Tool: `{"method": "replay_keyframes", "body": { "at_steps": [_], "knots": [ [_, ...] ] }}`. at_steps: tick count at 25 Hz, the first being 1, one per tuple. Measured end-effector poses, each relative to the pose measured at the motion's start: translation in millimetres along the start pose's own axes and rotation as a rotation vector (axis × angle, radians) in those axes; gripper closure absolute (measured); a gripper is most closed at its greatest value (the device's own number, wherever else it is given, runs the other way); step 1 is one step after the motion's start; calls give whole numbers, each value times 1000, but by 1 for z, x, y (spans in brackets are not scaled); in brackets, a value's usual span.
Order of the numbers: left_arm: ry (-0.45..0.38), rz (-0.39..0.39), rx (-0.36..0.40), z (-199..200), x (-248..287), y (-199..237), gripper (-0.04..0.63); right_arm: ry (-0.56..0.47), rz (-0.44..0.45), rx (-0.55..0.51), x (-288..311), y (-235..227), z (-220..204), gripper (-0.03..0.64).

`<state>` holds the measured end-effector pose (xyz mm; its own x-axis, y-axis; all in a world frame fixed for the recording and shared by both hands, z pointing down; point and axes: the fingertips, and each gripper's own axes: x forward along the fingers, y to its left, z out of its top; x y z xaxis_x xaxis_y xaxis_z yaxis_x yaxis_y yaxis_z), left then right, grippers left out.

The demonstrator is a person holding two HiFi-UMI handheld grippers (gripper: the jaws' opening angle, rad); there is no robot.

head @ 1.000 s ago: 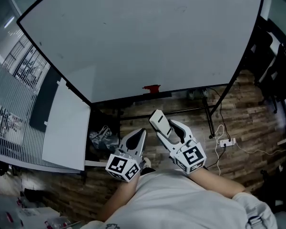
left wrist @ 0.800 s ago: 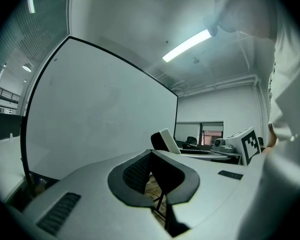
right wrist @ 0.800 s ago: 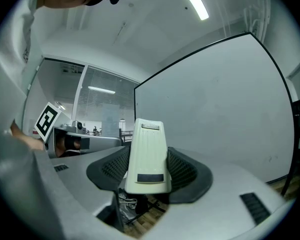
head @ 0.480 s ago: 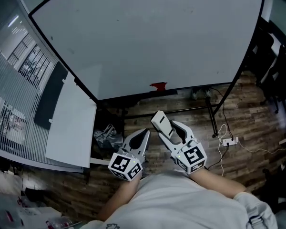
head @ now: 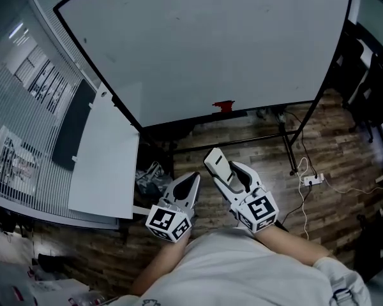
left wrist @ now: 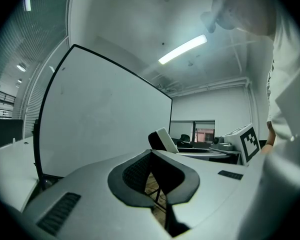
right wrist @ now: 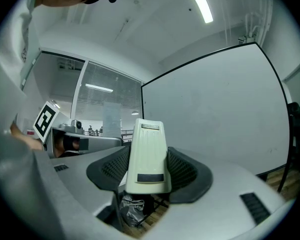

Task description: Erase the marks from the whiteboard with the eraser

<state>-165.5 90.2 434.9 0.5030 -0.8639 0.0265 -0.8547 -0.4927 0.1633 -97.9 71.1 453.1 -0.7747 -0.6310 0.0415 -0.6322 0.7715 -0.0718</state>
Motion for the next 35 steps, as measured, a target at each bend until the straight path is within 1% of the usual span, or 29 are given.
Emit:
{"method": "replay_keyframes", "body": {
  "at_steps": [7, 10, 14, 24, 35],
  "knots": [
    [2, -16, 7, 3, -68, 5, 589, -4, -21, 4, -4, 68, -3, 374],
    [6, -23, 14, -4, -85, 11, 589, 0, -27, -7, -3, 90, -12, 374],
    [15, -41, 0, -16, -106, 9, 589, 1, -43, -13, -11, 114, -21, 374],
    [8, -82, -4, -18, -145, -8, 589, -10, -62, -13, -28, 149, -24, 374],
    [-13, -50, -10, -15, -177, 4, 589, 4, -35, -18, -22, 178, -24, 374]
  ]
}}
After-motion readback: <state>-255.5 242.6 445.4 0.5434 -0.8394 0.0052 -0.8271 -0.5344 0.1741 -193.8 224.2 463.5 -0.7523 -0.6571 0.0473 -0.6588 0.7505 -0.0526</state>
